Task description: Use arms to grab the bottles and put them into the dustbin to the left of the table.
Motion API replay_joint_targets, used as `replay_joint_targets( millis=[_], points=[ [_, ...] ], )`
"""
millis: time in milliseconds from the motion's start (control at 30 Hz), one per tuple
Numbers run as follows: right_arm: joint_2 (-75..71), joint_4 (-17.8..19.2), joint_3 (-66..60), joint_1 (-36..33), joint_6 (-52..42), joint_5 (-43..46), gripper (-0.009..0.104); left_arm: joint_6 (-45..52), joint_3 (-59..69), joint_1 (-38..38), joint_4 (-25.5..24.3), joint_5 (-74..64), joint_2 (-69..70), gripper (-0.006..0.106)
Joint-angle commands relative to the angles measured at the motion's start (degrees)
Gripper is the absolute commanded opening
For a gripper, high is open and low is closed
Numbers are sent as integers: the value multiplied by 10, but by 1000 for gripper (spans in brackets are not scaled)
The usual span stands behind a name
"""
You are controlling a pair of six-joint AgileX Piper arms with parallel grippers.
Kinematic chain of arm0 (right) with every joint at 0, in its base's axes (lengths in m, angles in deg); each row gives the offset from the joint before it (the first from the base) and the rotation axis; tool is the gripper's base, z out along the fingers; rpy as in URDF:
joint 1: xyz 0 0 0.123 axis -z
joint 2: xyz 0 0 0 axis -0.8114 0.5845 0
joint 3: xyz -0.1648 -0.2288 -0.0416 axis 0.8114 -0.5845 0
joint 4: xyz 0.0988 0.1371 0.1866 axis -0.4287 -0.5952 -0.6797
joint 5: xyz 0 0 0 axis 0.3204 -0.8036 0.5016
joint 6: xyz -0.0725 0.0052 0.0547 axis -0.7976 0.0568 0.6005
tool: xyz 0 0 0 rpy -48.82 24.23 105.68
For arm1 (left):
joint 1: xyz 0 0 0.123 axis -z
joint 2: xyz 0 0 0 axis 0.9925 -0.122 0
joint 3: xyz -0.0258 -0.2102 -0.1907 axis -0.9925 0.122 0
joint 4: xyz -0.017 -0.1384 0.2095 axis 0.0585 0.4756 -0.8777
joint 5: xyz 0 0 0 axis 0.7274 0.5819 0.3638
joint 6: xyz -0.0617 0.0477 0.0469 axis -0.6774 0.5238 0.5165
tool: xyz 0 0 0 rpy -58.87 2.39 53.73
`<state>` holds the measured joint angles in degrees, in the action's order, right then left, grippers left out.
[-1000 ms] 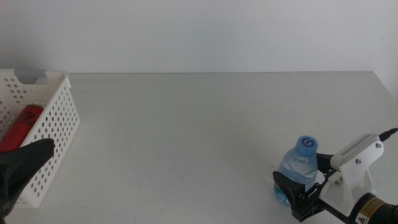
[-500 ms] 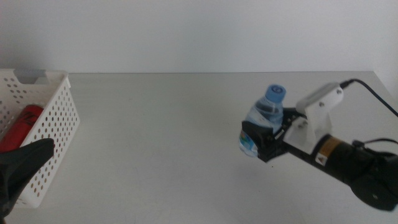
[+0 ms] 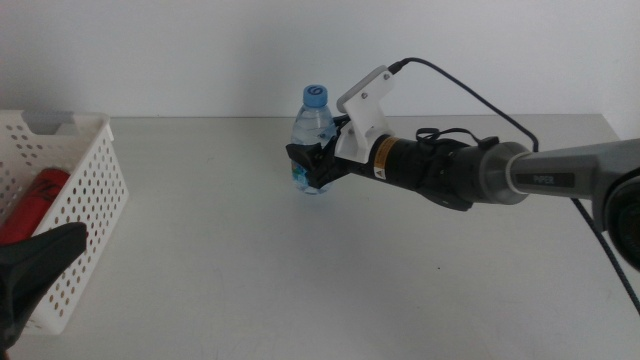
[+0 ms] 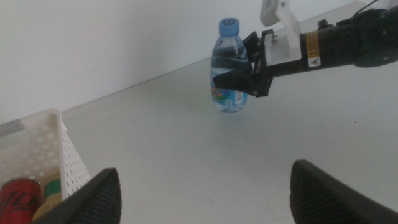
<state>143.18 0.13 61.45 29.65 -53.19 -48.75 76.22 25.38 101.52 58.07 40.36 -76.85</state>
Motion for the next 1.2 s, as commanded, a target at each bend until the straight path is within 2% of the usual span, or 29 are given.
replay_joint_targets(
  millis=[0,300,467,500,533,567,633,733,867,1000,1167],
  points=[
    [-17,-3,56,-17,12,43,-1,-8,-15,3,4,42,-5,92],
    [20,-12,73,-48,-26,42,0,-8,-15,3,4,42,-5,92],
    [20,-12,72,-53,-29,40,11,-8,-15,3,4,42,-5,92],
    [20,-12,72,-53,-29,40,15,-8,-15,3,4,42,-5,92],
    [20,-8,72,-53,-13,37,44,-8,-15,3,4,42,-5,92],
    [20,-4,72,-53,-6,36,54,-8,-15,3,4,42,-5,92],
    [19,0,72,-53,12,27,72,-8,-15,3,4,42,-5,92],
    [11,5,71,-53,49,10,88,-8,-15,3,4,42,-5,92],
    [-25,25,38,-53,109,-20,92,-8,-15,3,4,42,-5,92],
    [-89,48,-36,-52,114,-33,88,-8,-15,3,4,42,-5,92],
    [-229,56,-181,-38,149,-50,83,-8,-15,3,4,42,-5,92]
  ],
)
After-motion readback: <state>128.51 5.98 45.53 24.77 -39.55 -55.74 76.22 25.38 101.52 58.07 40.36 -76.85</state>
